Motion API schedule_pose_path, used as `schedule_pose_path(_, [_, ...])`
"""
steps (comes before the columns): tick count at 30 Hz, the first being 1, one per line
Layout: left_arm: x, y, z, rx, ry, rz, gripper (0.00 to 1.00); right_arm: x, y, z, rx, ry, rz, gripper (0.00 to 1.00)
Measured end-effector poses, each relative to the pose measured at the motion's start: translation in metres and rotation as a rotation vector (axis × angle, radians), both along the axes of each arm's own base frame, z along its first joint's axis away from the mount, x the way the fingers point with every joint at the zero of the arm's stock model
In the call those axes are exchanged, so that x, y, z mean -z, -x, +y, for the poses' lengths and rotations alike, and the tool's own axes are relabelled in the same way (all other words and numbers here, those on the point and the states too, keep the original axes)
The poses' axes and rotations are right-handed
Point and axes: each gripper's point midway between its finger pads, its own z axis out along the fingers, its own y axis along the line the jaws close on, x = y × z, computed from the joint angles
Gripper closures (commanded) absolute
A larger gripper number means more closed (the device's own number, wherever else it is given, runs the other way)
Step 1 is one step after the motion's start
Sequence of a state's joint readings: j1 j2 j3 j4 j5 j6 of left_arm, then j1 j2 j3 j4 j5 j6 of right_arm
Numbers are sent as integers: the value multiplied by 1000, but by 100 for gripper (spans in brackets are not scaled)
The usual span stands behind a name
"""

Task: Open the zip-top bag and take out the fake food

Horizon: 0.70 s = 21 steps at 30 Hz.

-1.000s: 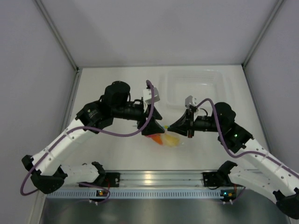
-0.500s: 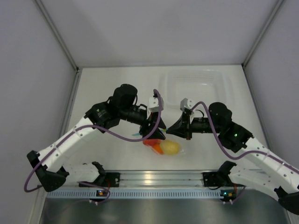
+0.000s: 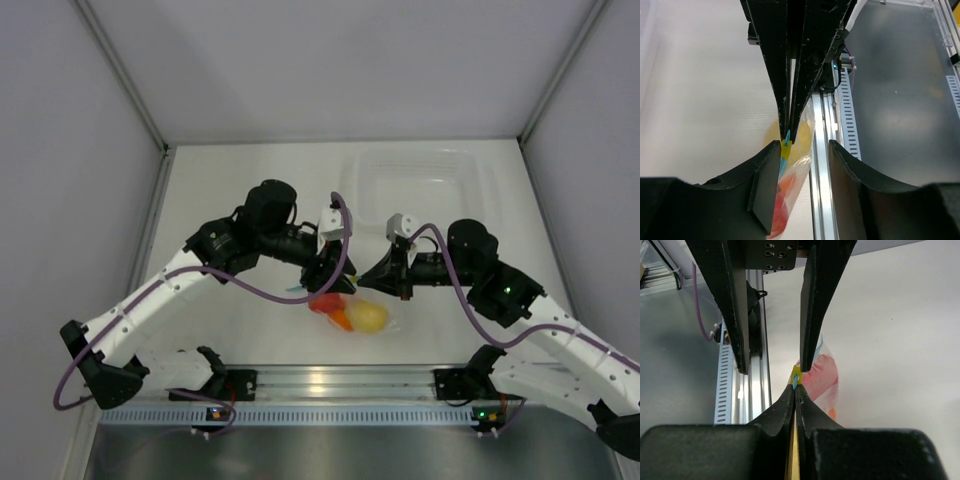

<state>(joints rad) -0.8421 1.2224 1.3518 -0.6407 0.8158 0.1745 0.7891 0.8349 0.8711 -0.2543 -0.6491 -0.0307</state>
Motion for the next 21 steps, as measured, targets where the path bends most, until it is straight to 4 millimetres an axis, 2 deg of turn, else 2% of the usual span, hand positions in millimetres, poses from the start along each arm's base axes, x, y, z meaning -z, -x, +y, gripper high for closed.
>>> schedule_pose_path(8, [5,-3,-3,0,-10,9,53,-6,4,-3,-10,-17,-19,100])
schedule_pose_path(15, [8,-1,-6,23,-12,29,80,-7,6,-2,-20,-19,-17,100])
schedule_pose_path(19, [9,-2,-6,25,-13,30,82,-7,8,-2,-28,-20,-16,100])
schedule_pose_path(21, [9,-2,-6,25,-13,31,93,-7,8,-2,-29,-20,-16,100])
